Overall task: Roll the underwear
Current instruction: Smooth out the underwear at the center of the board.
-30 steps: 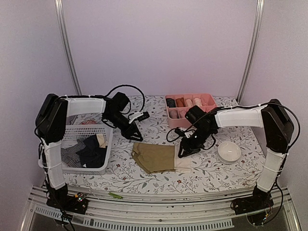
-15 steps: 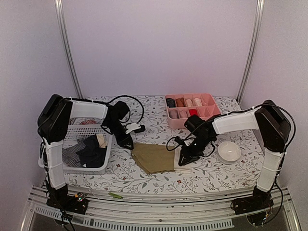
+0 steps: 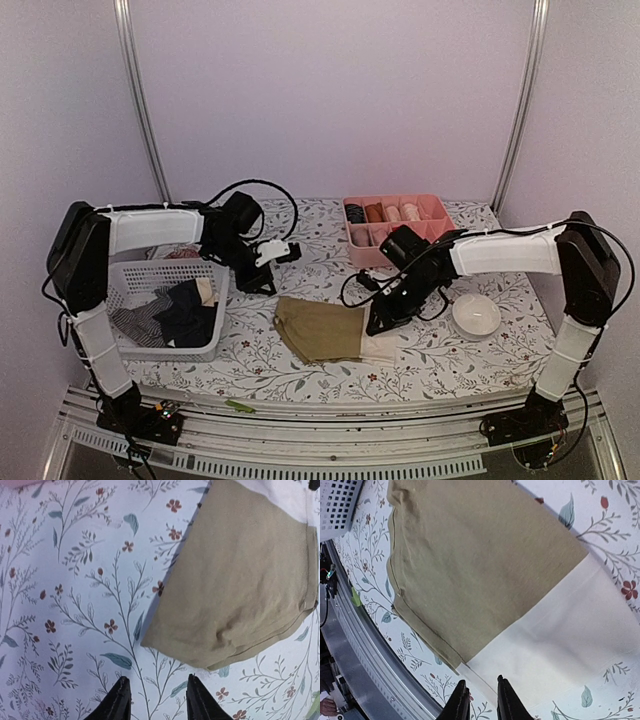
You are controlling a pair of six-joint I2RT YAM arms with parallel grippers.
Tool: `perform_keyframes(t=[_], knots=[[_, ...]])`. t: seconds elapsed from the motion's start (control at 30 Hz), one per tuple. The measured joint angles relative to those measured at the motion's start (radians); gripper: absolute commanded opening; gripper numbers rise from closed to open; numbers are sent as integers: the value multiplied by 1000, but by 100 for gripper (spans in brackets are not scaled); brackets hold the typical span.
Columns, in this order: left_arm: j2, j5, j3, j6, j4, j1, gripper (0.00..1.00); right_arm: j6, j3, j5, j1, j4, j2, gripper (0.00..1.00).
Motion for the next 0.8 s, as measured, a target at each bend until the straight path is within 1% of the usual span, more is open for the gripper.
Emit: perform_keyframes(t=[0.1, 0.2, 0.3, 0.43, 0.67, 0.73, 0.8], knots=[[18, 18, 50, -10, 20, -45, 38, 14, 19, 10, -9, 23, 9, 20], [78, 42, 100, -32, 47, -86, 37, 28, 32, 21, -14, 35, 60, 20], [148, 56, 108, -46, 60, -99, 36, 34, 40, 27, -15, 47, 114, 20], [198, 49, 62, -45, 57, -95, 35, 34, 40, 26, -14, 47, 143, 20], [150, 26, -35, -4, 91, -76, 34, 23, 44, 22, 6, 58, 146, 20], [136, 24, -55, 4, 92, -66, 35, 18, 40, 16, 18, 71, 146, 22], [117, 20, -72, 14, 89, -56, 39, 12, 23, 9, 26, 89, 135, 28]])
